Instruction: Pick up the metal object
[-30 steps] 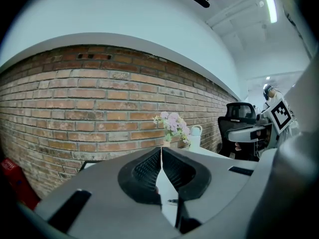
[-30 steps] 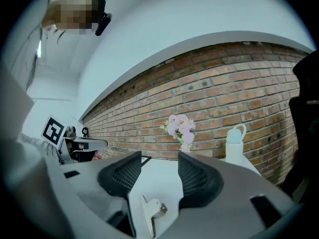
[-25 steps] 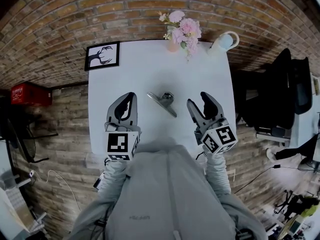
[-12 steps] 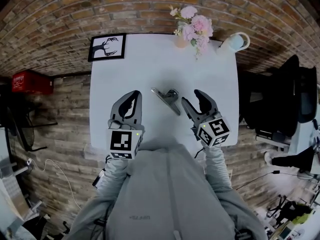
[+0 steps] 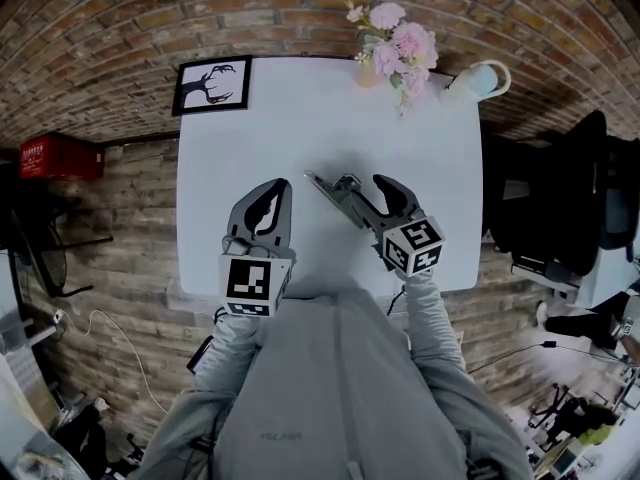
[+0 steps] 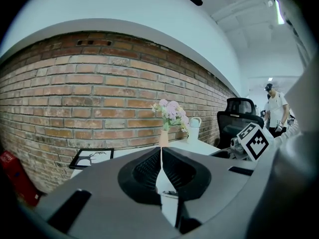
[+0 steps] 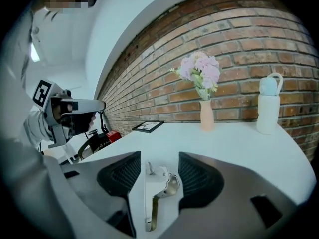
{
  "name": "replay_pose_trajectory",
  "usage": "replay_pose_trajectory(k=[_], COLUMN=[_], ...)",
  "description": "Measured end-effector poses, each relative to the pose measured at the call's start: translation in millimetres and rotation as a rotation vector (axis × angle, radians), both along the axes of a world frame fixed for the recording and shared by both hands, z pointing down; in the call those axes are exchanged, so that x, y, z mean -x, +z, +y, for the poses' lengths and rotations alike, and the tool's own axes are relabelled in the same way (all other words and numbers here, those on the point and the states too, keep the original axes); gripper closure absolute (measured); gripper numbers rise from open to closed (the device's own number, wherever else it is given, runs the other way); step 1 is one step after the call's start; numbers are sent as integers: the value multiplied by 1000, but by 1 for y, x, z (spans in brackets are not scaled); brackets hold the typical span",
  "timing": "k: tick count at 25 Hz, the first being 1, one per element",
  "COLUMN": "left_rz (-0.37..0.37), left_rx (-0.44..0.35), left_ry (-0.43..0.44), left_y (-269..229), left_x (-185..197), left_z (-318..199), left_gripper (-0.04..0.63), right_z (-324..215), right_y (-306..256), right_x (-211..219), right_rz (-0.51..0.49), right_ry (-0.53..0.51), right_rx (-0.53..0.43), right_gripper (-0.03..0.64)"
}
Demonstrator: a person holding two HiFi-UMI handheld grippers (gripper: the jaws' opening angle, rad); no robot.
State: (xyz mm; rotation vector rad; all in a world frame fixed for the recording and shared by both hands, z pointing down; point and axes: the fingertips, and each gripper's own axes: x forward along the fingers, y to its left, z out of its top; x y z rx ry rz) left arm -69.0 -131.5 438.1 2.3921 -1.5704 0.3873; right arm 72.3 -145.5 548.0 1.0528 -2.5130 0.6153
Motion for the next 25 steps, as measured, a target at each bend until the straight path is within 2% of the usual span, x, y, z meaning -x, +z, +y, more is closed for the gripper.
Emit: replay_pose_trajectory(k=[13,25], left_rz=[6,17], left_rx=[50,65], left_ry=[13,16], left_y=[19,25], left_x=[-4,-3], left_z=[-4,-2], left_gripper=[563,563], right_z=[0,-5], right_y=[51,63], right_x=[18,24], right_rz=[44,-4], right_ry=[-92,-76], right_rx=[150,217], right_gripper=[398,448])
